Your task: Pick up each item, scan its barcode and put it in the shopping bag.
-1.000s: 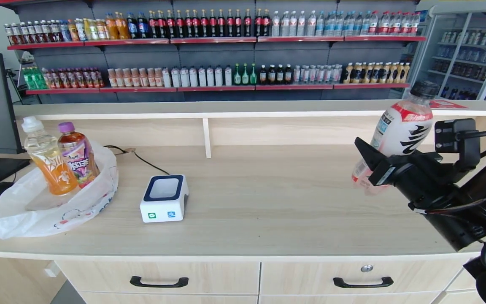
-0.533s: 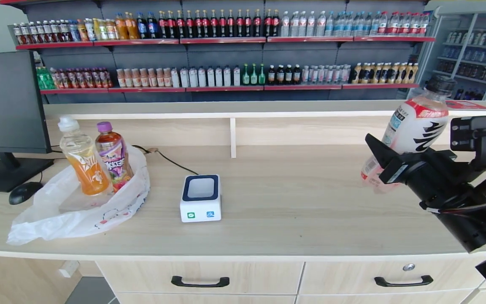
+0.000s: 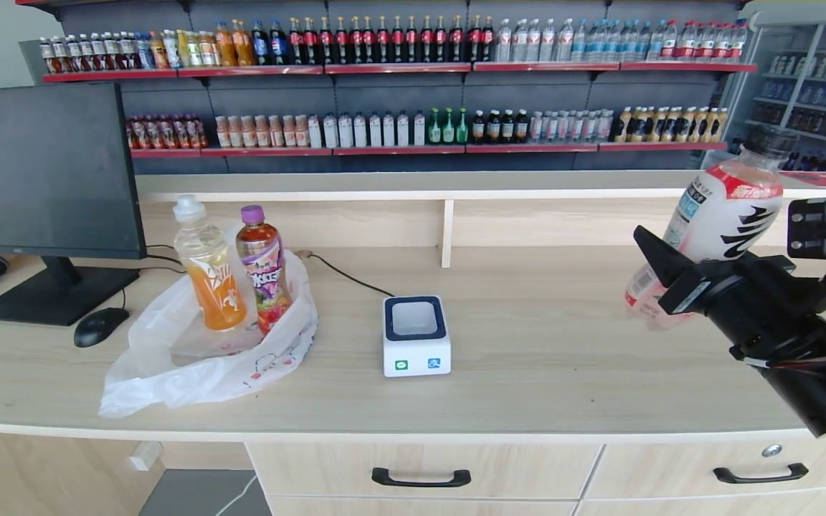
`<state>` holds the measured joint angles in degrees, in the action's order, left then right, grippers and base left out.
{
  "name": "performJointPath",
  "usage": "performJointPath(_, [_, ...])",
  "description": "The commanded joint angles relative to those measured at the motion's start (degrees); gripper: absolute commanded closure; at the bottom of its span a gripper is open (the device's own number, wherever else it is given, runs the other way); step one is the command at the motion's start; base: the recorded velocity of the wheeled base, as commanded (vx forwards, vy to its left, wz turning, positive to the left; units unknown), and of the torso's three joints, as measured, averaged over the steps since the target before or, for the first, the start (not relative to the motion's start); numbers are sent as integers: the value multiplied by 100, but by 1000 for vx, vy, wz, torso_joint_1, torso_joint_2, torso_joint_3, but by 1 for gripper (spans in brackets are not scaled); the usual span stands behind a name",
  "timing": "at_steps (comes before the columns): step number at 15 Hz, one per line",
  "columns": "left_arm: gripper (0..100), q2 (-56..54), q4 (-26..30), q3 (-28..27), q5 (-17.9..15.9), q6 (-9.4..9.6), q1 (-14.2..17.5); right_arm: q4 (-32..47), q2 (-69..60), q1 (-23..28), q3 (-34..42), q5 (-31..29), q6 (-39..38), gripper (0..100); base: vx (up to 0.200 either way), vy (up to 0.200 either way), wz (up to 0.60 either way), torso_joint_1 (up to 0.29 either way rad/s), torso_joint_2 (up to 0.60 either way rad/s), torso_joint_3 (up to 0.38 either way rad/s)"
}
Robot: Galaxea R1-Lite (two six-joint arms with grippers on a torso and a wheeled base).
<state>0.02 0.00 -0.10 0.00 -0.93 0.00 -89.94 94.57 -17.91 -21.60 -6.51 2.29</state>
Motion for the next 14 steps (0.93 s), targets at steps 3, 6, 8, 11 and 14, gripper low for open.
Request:
performJointPath(3, [0,-2,0,1,0,-4,0,-6,-106,-2,24,1,17,100,0,200,0,1,-1,4])
performJointPath(6, [0,-2,0,1,0,5,0,-6,-247,-11,156,1,52,100,0,200,0,1,1,-1])
performJointPath(8, [0,-2,0,1,0,5,0,-6,-282,-20,183,1,61,100,0,200,0,2,-5,0])
performJointPath(11, [0,-2,0,1,0,14,0,-6,-247,-29,95,9,96,100,0,200,0,1,-1,1])
performJointPath(14, [0,-2,-9,10,0,49,0,-6,-211,51,24,9,298,100,0,0,0,0,0,0])
